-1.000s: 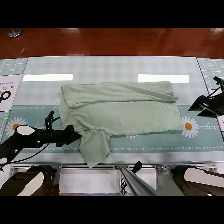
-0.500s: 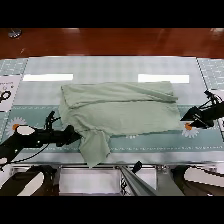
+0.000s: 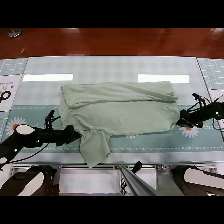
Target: Fold the shirts.
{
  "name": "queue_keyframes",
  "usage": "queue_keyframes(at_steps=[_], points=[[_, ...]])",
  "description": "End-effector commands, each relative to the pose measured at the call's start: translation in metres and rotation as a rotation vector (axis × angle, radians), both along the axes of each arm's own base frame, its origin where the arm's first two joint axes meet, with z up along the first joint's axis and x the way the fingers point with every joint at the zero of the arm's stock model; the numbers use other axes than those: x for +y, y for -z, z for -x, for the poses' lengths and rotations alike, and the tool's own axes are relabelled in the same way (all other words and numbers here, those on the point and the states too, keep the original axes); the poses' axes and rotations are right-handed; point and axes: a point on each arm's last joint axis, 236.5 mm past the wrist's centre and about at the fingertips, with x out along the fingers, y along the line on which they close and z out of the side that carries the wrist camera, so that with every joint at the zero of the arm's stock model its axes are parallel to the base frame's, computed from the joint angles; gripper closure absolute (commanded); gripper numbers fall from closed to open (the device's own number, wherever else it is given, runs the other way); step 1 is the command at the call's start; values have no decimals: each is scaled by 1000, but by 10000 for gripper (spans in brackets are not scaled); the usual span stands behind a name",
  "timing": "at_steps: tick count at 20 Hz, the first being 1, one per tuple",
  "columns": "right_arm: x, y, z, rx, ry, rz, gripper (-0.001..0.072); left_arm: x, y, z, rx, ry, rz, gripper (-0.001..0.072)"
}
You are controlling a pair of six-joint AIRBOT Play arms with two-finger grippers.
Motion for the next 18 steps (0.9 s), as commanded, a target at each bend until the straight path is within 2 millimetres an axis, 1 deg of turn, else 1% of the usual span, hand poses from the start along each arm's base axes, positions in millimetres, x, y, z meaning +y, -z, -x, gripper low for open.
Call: queue_keyframes(at_steps=[1, 2, 3, 5, 6, 7, 8, 9, 10, 11, 13, 15, 18], points=[[-1, -24, -25, -86, -20, 19, 683, -1, -27, -23, -116, 41, 1, 689], [-6, -40, -42, -149, -12, 35, 683, -2, -46, -37, -183, 58, 4, 689], [-6, -59, -64, -231, 13, 31, 683, -2, -70, -55, -258, 62, 1, 689], [2, -102, -111, -403, 75, -16, 684, 4, -116, -94, -402, 42, -20, 689], [7, -120, -131, -477, 82, -20, 684, 12, -135, -116, -467, 9, -39, 689], [11, -133, -149, -542, 70, 5, 684, 21, -150, -134, -513, -23, -56, 690], [13, -141, -164, -599, 64, 41, 684, 29, -158, -149, -535, -51, -68, 690], [15, -143, -179, -640, 72, 77, 684, 36, -161, -161, -535, -68, -73, 690], [16, -142, -191, -664, 94, 92, 684, 39, -157, -171, -520, -74, -73, 690], [18, -136, -202, -667, 129, 90, 684, 40, -152, -179, -503, -74, -72, 690], [21, -121, -213, -647, 159, 63, 684, 43, -143, -200, -475, -75, -71, 689], [21, -108, -224, -630, 179, 44, 684, 47, -142, -223, -480, -84, -76, 690], [16, -99, -241, -630, 190, 44, 684, 50, -143, -253, -491, -84, -77, 689]])
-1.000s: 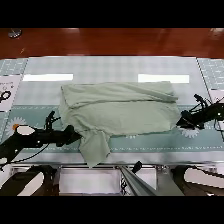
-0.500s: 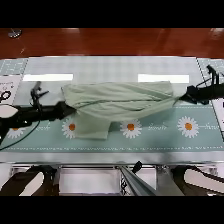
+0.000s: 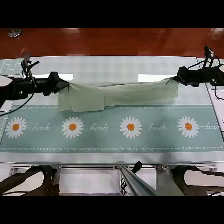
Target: Fold the shirts.
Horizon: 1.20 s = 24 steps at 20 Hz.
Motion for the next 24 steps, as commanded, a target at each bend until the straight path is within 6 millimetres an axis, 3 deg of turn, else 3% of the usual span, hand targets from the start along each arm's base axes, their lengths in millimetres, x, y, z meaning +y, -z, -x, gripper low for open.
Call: queue_keyframes(at_steps=[1, 5, 11, 12, 14, 15, 17, 18, 21, 22, 24], points=[[-3, 10, -25, -15, 31, -17, 684, 7, 1, -39, -15, -11, -4, 690], [-4, 30, -31, 19, 37, -27, 684, 9, 22, -63, 27, -17, 6, 689], [21, 67, -26, 88, -29, 0, 682, 3, 76, -54, 169, 20, 39, 686], [20, 73, -22, 106, -48, 24, 682, 3, 79, -53, 176, 21, 40, 655], [7, 82, -9, 150, -95, 110, 672, 9, 79, -52, 183, 17, 44, 441], [-3, 88, -1, 181, -111, 161, 605, 13, 79, -49, 195, 19, 54, 372], [-18, 90, 9, 218, -121, 218, 349, 21, 77, -40, 227, 36, 82, 372], [-22, 86, 10, 215, -115, 221, 290, 23, 76, -34, 244, 50, 97, 372], [-39, 63, 3, 158, -52, 227, 253, 26, 70, -15, 286, 106, 140, 372], [-48, 55, 1, 144, -11, 218, 172, 25, 66, -11, 286, 127, 145, 373], [-64, 47, 6, 147, 48, 163, 159, 20, 54, -6, 241, 179, 126, 372]])
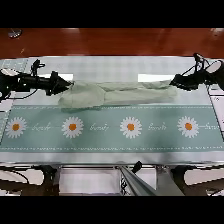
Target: Fold the shirts.
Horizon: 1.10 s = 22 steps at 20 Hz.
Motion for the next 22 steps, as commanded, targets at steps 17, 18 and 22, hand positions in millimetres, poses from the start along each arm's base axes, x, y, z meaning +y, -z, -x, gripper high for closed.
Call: queue_keyframes(at_steps=[17, 18, 22], points=[[77, 44, -34, 36, 190, -561, 170, -39, -70, 21, -218, 178, -40, 375], [80, 43, -38, 23, 198, -563, 358, -39, -70, 21, -218, 179, -40, 381], [86, 18, -41, -26, 152, -573, 682, -40, -73, 20, -222, 174, -41, 563]])
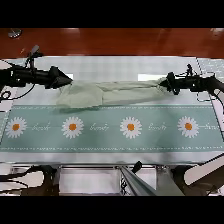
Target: Fold the shirts.
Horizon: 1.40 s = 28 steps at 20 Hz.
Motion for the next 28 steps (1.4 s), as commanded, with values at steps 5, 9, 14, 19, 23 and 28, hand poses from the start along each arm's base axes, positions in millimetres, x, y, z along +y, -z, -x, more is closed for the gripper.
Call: queue_keyframes(at_steps=[5, 9, 14, 19, 23, 28], points=[[18, -109, 11, -213, -144, 64, 683, -31, -41, -9, -170, -15, -40, 689], [34, -202, 40, -363, -206, 115, 683, -104, -63, -6, -289, 25, -39, 688], [53, -254, 96, -372, -255, 319, 683, -209, -49, 15, -347, 80, -22, 689], [67, -288, 149, -367, -275, 397, 684, -280, 7, 50, -272, 146, -37, 688], [81, -308, 182, -384, -293, 395, 683, -312, 31, 79, -258, 209, -53, 688], [87, -324, 198, -405, -268, 379, 683, -347, 59, 120, -129, 222, -28, 687]])
